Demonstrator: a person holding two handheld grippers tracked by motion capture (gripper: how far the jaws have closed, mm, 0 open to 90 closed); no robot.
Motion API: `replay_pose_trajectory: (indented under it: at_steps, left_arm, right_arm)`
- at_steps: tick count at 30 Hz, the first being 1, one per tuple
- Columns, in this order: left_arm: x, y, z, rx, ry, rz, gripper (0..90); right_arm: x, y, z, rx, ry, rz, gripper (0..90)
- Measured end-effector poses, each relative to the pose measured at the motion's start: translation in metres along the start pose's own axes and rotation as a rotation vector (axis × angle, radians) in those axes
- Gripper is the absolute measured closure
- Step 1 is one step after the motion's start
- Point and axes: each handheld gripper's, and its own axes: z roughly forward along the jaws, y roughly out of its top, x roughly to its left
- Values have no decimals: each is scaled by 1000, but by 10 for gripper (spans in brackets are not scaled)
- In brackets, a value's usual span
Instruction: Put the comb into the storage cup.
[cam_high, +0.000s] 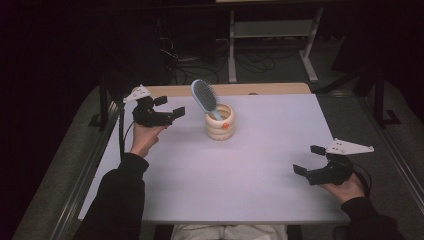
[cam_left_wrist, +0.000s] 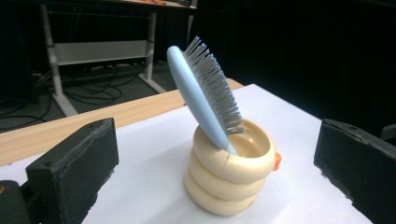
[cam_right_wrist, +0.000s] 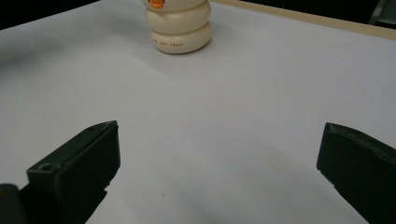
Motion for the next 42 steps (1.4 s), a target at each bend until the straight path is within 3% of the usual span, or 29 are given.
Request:
replay_pose_trajectory:
  at_steps: [19,42]
  left_arm:
    - [10,-17,-27,20,9,0,0]
    - [9,-38,-46,22,13,-5,0]
  right_arm:
    - [-1,0,-1,-6,-2,11,0]
    - [-2,0,-1,-7,-1,13,0]
